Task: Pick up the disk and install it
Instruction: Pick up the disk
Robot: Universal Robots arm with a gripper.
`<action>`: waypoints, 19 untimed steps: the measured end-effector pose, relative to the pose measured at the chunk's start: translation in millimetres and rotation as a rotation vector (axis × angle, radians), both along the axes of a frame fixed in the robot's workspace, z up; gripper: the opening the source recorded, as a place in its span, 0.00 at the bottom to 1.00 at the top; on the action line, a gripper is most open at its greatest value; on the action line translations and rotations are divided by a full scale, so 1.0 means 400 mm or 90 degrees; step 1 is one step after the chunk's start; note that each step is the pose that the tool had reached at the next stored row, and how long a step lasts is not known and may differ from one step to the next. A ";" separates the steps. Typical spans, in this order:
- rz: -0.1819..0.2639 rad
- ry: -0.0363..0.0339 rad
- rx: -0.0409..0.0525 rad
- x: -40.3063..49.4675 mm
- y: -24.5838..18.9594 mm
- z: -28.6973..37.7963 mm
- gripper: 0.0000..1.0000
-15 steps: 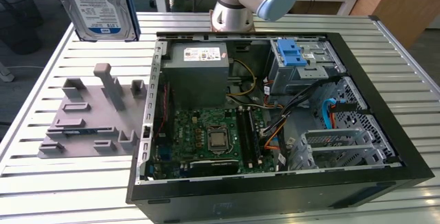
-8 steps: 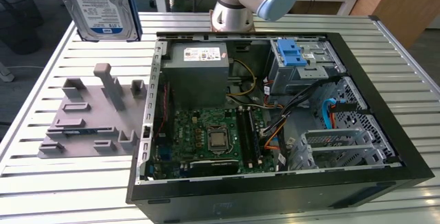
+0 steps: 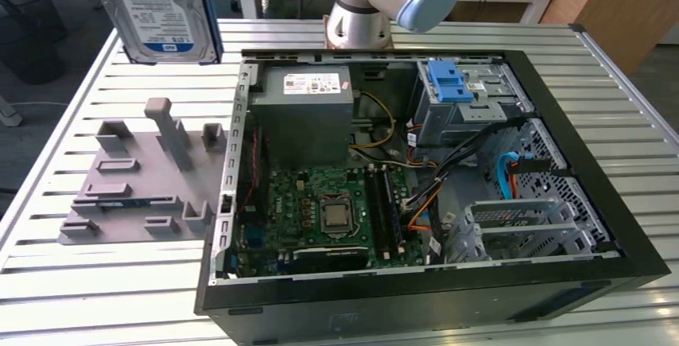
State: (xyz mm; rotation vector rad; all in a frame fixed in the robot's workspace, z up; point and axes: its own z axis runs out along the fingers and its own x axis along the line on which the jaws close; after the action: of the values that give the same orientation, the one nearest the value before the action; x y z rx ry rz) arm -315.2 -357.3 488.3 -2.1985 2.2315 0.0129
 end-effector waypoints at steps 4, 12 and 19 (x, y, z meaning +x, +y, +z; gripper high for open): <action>0.000 0.0000 0.0000 0.005 0.000 0.000 0.36; 0.000 0.0000 0.0000 0.009 0.000 0.000 0.36; 0.000 0.0000 0.0000 0.016 0.000 0.000 0.36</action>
State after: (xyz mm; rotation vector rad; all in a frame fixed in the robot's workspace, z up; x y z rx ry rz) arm -308.8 -357.3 488.3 -2.1984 2.2316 0.0129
